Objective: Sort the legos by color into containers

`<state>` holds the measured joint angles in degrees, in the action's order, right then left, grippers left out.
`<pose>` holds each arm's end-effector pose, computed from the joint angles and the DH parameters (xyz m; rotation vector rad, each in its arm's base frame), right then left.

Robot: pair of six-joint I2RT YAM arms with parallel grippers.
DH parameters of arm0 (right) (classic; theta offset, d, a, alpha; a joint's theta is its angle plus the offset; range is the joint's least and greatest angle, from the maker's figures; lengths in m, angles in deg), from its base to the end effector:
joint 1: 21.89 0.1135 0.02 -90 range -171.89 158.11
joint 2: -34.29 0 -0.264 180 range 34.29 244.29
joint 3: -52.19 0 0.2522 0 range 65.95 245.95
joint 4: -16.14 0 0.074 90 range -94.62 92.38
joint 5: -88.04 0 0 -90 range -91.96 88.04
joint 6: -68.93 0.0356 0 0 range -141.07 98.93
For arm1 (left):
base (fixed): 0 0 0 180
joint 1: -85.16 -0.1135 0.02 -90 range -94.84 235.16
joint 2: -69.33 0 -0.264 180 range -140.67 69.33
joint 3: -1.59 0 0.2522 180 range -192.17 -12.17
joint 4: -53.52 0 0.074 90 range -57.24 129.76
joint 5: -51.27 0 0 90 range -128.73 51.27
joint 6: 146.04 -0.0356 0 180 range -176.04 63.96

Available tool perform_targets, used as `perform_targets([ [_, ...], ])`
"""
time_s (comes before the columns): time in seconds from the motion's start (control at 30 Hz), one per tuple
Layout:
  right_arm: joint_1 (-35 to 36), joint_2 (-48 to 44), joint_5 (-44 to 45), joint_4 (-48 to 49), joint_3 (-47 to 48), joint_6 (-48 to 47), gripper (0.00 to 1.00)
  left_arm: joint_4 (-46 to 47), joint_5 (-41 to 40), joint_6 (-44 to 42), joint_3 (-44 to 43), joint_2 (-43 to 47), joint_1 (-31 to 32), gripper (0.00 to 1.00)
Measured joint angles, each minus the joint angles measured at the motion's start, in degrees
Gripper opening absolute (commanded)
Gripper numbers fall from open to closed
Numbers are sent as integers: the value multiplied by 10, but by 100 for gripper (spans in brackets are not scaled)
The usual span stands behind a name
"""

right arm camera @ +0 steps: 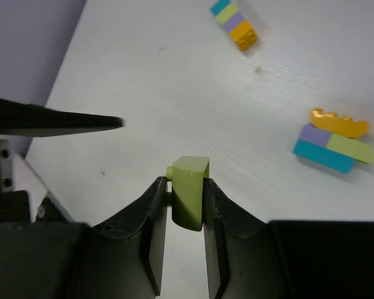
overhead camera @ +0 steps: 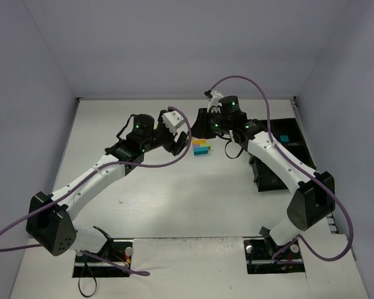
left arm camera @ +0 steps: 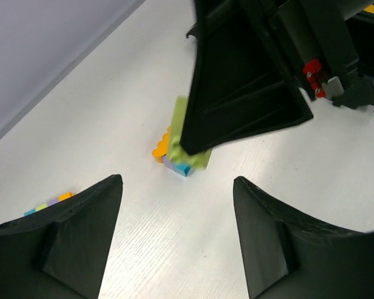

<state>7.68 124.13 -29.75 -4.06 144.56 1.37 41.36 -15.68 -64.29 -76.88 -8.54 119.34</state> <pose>0.3151 0.1979 0.3566 -0.4745 1.9297 1.0615 0.2580 -0.1920 0.3529 0.9216 1.5544 -0.6806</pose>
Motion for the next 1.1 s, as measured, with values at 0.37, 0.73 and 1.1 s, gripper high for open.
perform_targets([
  [0.37, -187, -3, 235, -25, -17, -35, 1, -16, -154, 151, 24, 13, 0, 73],
  [0.73, -297, 131, 335, -24, -7, -16, 8, -98, -201, 259, 36, 35, 0, 73],
  [1.1, -295, 213, 341, -26, 38, -4, 54, -118, -194, 301, 30, 7, -1, 73],
])
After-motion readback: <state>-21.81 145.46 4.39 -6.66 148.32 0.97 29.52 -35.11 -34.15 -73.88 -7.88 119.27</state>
